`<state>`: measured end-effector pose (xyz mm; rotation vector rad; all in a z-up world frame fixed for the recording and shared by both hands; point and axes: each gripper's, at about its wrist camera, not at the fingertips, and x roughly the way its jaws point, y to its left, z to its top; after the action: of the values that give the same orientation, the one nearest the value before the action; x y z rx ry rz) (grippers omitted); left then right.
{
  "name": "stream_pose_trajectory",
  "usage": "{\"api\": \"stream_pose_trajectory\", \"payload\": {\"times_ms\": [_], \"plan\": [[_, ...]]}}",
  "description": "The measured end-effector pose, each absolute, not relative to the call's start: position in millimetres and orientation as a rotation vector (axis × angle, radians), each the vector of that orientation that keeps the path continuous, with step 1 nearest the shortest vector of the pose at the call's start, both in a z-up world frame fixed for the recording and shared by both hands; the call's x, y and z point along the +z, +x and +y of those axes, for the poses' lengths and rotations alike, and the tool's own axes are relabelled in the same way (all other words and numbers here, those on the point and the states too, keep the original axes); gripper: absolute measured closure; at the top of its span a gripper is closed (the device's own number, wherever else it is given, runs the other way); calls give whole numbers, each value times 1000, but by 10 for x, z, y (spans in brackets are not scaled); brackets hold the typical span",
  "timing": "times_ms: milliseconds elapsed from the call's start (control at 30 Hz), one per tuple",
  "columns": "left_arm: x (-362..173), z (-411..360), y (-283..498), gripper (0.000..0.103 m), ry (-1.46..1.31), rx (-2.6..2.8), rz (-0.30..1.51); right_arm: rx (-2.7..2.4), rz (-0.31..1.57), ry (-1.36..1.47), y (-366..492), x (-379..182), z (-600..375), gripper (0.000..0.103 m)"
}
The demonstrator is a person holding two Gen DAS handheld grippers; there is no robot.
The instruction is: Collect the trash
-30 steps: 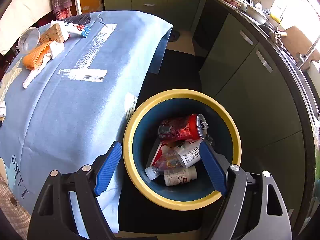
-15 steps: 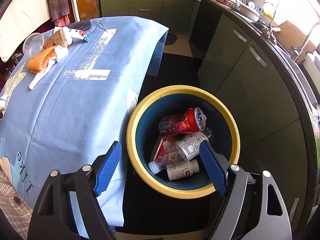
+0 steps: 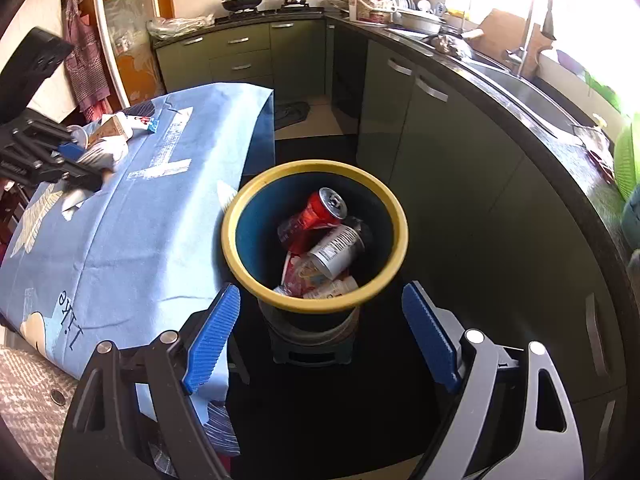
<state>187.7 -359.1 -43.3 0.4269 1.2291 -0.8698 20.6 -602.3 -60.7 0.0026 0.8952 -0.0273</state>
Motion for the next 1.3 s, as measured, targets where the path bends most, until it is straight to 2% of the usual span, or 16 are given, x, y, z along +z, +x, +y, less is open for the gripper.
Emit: {"api": "stream_pose_trajectory", "payload": {"times_ms": [167,300,400,467,567,633,767,833,1033,1300], "plan": [[-754,-4482,2035,68,466,-935,1240,-60,888,52,-69,-676,-6247,20],[-1069,-4872,2106,67,494,-914,1264,-66,891,84,-173,-758,-6373,20],[-1216,-5022,2159,58,499,-889,1277,-62,894,94,-165,-803,-6405,20],[-1255,-5032,2190,57,491,-876,1282,-57,898,93,-159,-821,-6409,20],[-1195,-4911,2204,48,469,-877,1283,-59,905,80,-147,-834,-6394,20],[-1097,-4798,2188,48,447,-879,1268,-54,907,77,-137,-830,-6372,20],[-744,-4348,2097,46,356,-913,1227,-28,915,49,-74,-795,-6246,20],[-562,-4050,2040,42,314,-908,1198,0,920,23,-25,-770,-6136,20],[-52,-2723,1839,33,228,-773,1082,175,920,-100,394,-613,-5501,20],[-168,-911,1599,31,102,-476,1096,529,880,-326,1211,-499,-4059,20]]}}
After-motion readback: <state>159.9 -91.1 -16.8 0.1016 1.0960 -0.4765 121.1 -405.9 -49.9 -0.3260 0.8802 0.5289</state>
